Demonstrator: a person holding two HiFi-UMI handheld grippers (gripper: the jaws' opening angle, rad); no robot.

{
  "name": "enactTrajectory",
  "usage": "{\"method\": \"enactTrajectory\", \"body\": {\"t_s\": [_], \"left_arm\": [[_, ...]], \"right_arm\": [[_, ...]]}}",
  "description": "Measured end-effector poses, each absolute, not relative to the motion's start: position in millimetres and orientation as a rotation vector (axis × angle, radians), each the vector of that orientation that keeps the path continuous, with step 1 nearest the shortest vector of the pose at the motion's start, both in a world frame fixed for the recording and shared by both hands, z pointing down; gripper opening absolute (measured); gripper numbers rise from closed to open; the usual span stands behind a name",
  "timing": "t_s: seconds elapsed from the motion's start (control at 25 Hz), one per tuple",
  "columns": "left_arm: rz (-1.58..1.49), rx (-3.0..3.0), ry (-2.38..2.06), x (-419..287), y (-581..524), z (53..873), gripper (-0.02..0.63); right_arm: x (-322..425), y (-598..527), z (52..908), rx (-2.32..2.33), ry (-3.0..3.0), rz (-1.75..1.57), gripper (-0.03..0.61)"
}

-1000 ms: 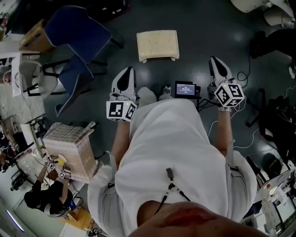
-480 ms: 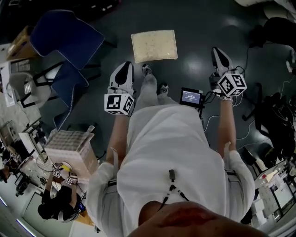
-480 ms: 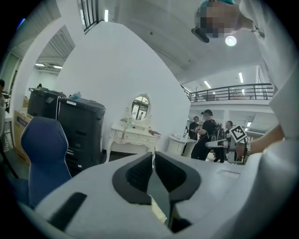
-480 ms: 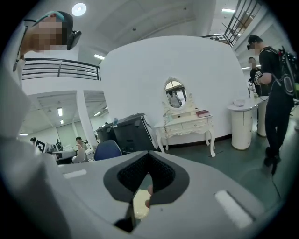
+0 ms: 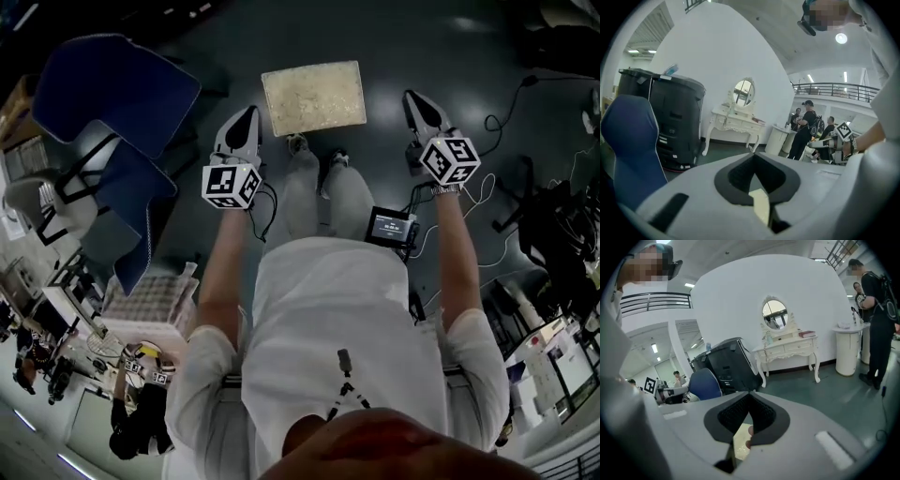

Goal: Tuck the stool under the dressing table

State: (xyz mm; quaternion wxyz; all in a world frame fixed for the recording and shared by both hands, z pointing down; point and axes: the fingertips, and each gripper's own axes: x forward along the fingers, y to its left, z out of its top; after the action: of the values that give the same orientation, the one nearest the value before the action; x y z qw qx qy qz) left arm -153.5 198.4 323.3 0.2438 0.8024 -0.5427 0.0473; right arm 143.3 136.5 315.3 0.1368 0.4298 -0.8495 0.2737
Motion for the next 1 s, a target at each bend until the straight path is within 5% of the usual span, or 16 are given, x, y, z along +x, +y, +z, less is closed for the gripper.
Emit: {"method": "enactTrajectory", "body": {"t_s": [0.32, 0.64, 0.76, 1.0], "left_arm": [[0.259, 2.001, -1.447, -138, 171, 489, 0.008], [0.385, 1.822, -1.371, -153, 199, 643, 0.083], [0.386, 1.764, -1.368, -156, 203, 685, 0.175], [0.451, 1.630, -1.369, -161, 213, 753, 0.258]], "right_arm": [[153, 107, 481, 1.271, -2.301, 1.008, 0.008], [142, 130, 637, 1.219, -2.119, 1.135, 0.009], [135, 140, 684, 1.158, -2.072, 1.161, 0.117], [138, 150, 747, 1.152, -1.961, 1.167, 0.250]]}}
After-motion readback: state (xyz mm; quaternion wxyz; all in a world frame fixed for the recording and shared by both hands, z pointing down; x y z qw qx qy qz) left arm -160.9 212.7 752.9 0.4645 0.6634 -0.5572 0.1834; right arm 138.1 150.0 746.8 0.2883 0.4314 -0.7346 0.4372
